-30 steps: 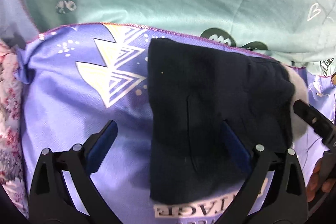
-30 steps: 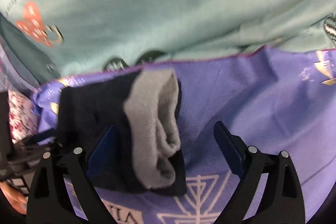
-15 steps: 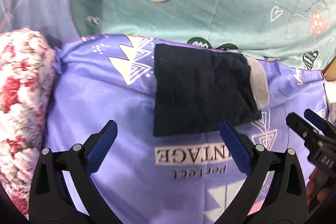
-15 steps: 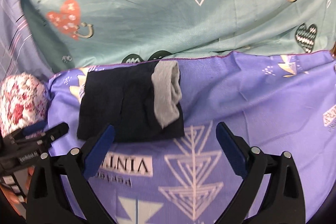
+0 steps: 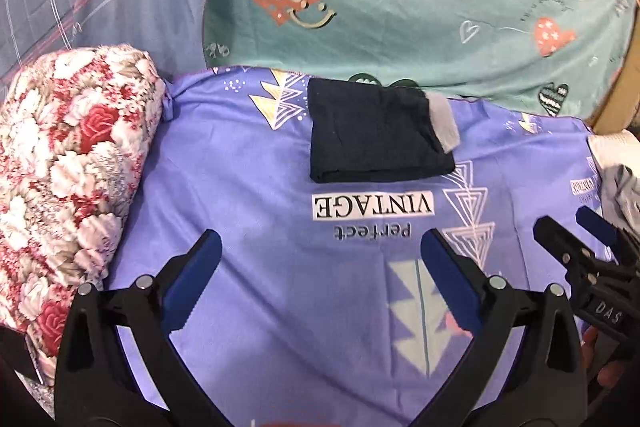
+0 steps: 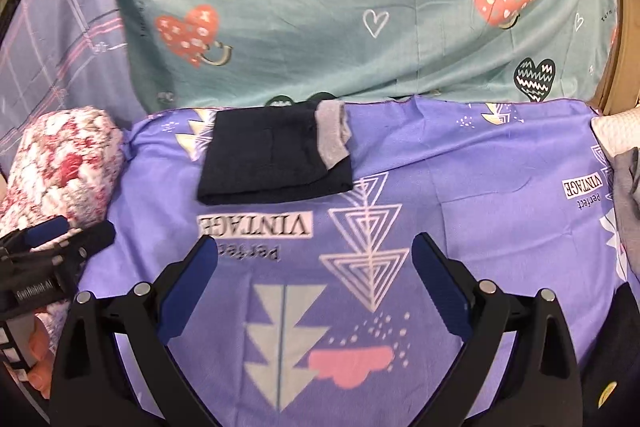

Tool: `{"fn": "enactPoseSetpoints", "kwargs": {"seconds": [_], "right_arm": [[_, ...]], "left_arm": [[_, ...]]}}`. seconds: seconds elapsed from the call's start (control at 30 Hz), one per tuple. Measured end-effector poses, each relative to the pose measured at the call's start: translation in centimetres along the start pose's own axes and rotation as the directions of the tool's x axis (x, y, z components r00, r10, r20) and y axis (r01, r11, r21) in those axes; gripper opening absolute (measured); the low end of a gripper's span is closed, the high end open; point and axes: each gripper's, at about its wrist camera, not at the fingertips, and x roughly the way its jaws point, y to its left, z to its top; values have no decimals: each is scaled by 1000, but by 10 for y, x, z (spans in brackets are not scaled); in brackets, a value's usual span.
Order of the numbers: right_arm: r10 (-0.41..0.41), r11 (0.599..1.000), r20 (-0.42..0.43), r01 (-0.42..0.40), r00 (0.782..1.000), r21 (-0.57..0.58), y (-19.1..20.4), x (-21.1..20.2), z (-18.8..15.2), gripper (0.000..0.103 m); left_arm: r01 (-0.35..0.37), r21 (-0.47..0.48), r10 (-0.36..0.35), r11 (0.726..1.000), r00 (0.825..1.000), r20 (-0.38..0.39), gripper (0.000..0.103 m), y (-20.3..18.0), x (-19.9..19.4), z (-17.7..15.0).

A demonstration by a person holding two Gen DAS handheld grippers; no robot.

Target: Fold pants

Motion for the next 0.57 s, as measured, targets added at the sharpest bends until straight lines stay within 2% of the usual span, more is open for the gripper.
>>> {"fn": "enactPoseSetpoints", "kwargs": {"seconds": [0.17,0.33,0.43,0.57], "right_arm": [[16,1000,2,-16,1000,-17,13,-26,-16,98],[15,999,0,-15,1000,-43,22,-43,-35,98],[14,1000,4,-14,1000,-28,21,-53,-44,102],[4,1000,16,-4,1000,-19,20,-62,-48,102]], "left_arm": [[6,-28,-5,1000,1000,20,101,7,-33,-22],[9,-17,-8,1000,1000,6,101,9,-48,-38],[-9,-22,9,1000,1000,2,101,10,-55,-47],[-9,-19,9,1000,1000,5,101,10,-63,-55]]}}
